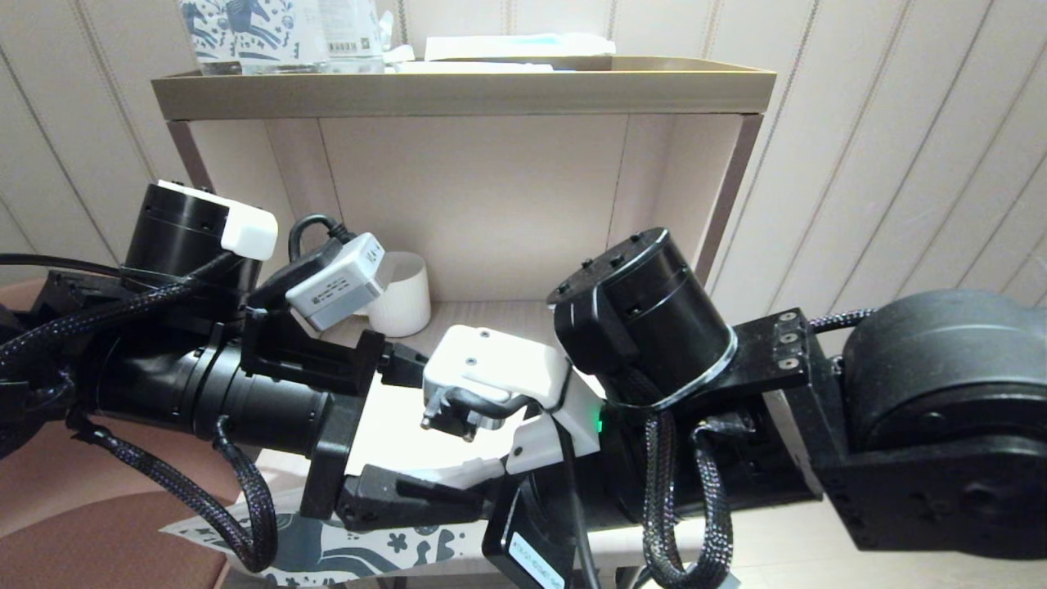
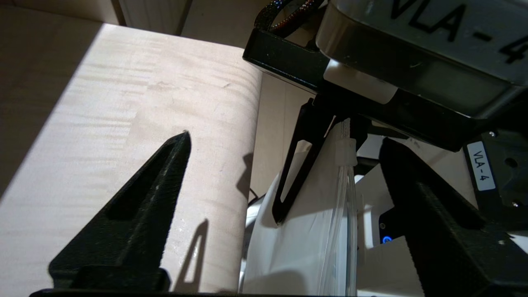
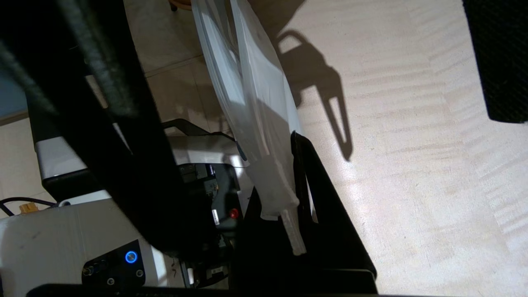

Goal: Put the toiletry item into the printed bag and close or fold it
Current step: Hand it to the other hand

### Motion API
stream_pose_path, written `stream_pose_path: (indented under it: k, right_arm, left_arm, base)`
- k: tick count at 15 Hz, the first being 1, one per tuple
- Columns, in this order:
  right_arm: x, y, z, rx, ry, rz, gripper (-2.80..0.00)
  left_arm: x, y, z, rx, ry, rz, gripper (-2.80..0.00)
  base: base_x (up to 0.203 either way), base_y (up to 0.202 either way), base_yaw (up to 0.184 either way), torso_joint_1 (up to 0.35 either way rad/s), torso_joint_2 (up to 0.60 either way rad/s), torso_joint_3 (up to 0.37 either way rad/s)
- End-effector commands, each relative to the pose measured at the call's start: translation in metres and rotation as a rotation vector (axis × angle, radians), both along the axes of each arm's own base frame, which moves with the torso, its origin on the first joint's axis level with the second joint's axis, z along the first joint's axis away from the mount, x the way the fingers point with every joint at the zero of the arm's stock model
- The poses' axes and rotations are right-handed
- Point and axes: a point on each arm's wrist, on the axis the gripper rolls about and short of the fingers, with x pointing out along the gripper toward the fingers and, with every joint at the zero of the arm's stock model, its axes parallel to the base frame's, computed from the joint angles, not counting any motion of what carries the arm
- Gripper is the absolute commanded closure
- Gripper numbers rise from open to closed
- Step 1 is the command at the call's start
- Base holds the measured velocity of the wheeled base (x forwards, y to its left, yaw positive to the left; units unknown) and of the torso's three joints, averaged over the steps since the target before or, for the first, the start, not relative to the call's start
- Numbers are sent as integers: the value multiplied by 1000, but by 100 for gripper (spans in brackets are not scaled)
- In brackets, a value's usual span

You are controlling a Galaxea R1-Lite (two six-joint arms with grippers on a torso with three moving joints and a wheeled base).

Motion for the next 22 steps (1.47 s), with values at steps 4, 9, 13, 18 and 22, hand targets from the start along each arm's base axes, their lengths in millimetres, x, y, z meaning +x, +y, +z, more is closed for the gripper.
stream_pose_path:
  k: [4,9,13,18,22]
  right_arm:
    - [0,1,1,1,-1,4,0]
    - [0,1,2,4,-5,3,0]
    - [0,1,3,6,-8,3,0]
    - [-4,-15,14,27,-26,-16,0]
    - [-4,-43,25,54,-45,-69,0]
  left_arm:
    - [-1,1,1,-5,-5,-7,0]
    - [-2,1,-1,-3,-1,-15,0]
    - [-3,1,-1,-3,-1,-18,0]
    - [-4,3,-1,-3,-7,-15,0]
    - [-5,3,-1,-4,-6,-16,0]
  base:
    - [0,0,0,0,0,0]
    - [0,0,0,0,0,0]
    - [0,0,0,0,0,0]
    - [0,0,0,0,0,0]
    - [0,0,0,0,0,0]
